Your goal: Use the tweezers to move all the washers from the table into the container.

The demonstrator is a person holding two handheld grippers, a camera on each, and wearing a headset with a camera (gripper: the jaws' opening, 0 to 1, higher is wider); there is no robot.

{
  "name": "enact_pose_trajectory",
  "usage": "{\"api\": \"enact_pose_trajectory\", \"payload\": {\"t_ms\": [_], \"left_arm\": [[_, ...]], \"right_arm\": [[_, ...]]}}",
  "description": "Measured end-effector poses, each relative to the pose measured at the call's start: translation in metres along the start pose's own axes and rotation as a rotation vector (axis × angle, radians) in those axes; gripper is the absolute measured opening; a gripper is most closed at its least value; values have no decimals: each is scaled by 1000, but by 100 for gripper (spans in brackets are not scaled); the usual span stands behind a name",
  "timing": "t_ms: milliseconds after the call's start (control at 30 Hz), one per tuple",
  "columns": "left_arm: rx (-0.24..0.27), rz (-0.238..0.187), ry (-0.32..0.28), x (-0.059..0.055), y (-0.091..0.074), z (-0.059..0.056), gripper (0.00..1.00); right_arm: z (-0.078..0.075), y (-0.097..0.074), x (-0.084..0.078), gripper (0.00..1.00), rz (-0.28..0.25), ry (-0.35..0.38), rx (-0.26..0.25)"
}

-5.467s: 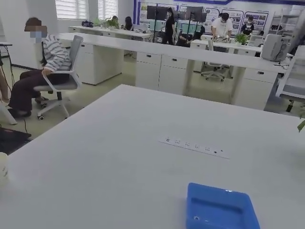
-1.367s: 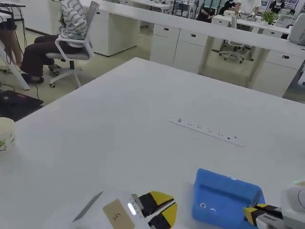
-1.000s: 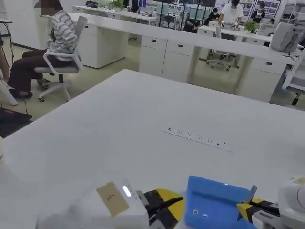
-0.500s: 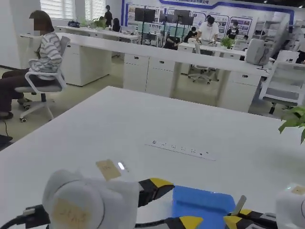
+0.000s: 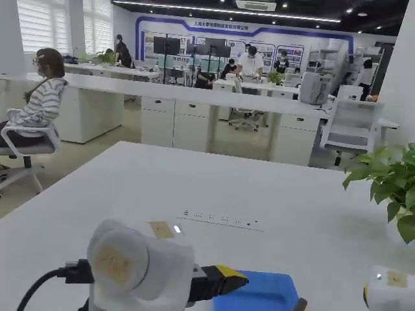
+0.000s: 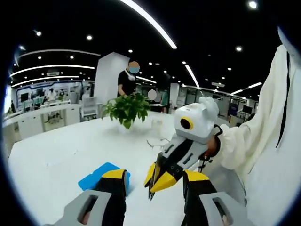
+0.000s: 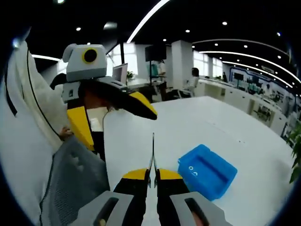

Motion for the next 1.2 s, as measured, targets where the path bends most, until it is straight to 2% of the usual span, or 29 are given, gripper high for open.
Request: {"api": "enact_pose_trajectory", "payload": {"t_ms": [100,167,200,300,400,567,600,633,700,767,833,1000,1133,1200], "left_arm": [[-58,3,-17,2,4,-3,40],[-133,52,-29,1,6,-8,36],[-144,68,-21,0,7,-8,33],[-184,55,-25,1,9,-11,34],[-269,139,-37,-3,10,-16,26],[-293,168,-8,-2,10,-19,21],[-321,198,-20,-3,10,-21,18],[-326,204,-26,-3,10,-22,14],[-330,210,-20,-4,9,-22,8],[-314,203,-11,-4,10,-22,7],[-329,217,-16,-3,9,-24,0],[-313,237,23,1,9,-27,0],[-310,236,62,5,8,-27,0],[-313,230,72,6,7,-27,0]], "right_arm": [[8,-1,4,3,3,-28,57],[14,-2,7,3,0,-51,98],[16,-2,9,3,0,-58,115],[24,-1,12,3,4,-85,178],[28,0,14,3,-12,-89,216],[35,0,14,3,2,-116,272],[37,0,15,3,0,-115,284],[37,0,14,3,0,-111,290],[38,0,12,3,5,-111,295],[40,0,11,3,7,-111,310],[41,-1,11,3,3,-106,313],[41,-2,10,4,-19,-90,315],[39,-3,10,5,-49,-13,301],[37,-5,10,5,-63,26,314]]}}
Point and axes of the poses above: the centre of the closed fingertips' face, and the gripper's own axes: y roughly forward along the fingers, z roughly to its left, x roughly out of its top, the point moved 9 cm from there along -y, roughly backward along the fingers, and after that the axes turned 11 degrees about -y, right-handed, at the moved point
